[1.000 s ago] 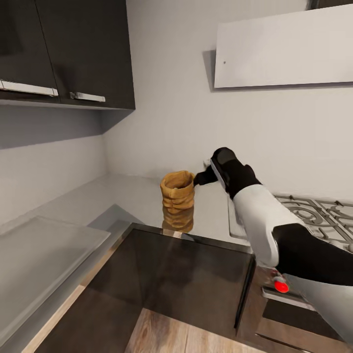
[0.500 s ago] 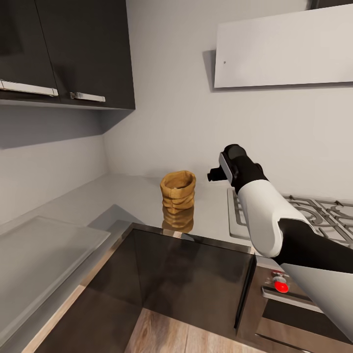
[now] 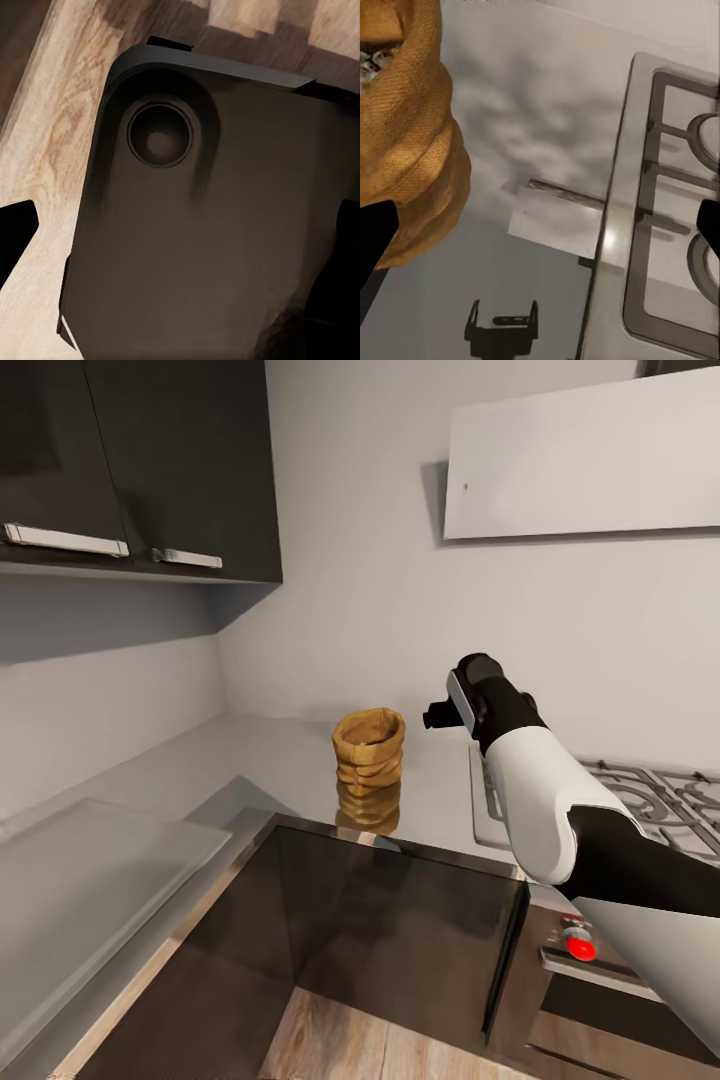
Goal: In the kitchen, take the popcorn bag from the countertop, put it into the microwave, and heat it until the popcorn is cooked so the cooked popcorn ends up inside the bag.
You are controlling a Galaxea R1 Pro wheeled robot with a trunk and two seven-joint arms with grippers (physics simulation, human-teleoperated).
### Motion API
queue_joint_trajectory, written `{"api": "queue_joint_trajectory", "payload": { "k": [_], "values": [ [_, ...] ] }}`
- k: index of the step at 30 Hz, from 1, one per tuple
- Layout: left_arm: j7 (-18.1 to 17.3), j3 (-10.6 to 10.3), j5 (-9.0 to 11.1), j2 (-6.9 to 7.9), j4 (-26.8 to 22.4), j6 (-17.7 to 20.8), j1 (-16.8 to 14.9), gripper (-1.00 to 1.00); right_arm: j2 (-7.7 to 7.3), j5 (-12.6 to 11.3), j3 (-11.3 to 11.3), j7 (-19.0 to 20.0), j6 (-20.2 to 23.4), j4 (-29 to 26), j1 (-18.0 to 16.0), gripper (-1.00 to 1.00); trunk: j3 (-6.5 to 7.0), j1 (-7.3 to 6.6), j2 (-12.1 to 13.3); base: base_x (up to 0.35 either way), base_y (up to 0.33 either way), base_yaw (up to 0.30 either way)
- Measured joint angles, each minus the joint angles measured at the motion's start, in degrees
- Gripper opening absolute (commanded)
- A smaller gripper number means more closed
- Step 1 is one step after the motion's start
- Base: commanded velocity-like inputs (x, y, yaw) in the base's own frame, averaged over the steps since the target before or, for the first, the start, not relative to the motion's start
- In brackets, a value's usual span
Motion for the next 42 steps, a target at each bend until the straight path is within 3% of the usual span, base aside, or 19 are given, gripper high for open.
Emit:
{"api": "queue_joint_trajectory", "payload": {
  "k": [16,36,42],
  "values": [
    [0.00,0.00,0.00,0.00,0.00,0.00,-0.01,1.00,0.00,0.11,0.02,-0.12,0.00,-0.05,0.01,1.00,0.00,0.00,0.00,0.000,0.000,0.276],
    [0.09,0.08,0.10,-0.02,0.00,0.00,0.00,1.00,0.00,0.14,0.09,-0.25,0.00,0.74,0.09,1.00,0.00,0.00,0.00,0.001,0.000,0.009],
    [0.08,-0.06,0.09,0.02,0.00,0.00,0.00,1.00,0.00,0.12,0.09,-0.28,0.00,0.79,0.09,1.00,0.00,-0.03,-0.01,0.217,0.000,0.000]
  ]
}}
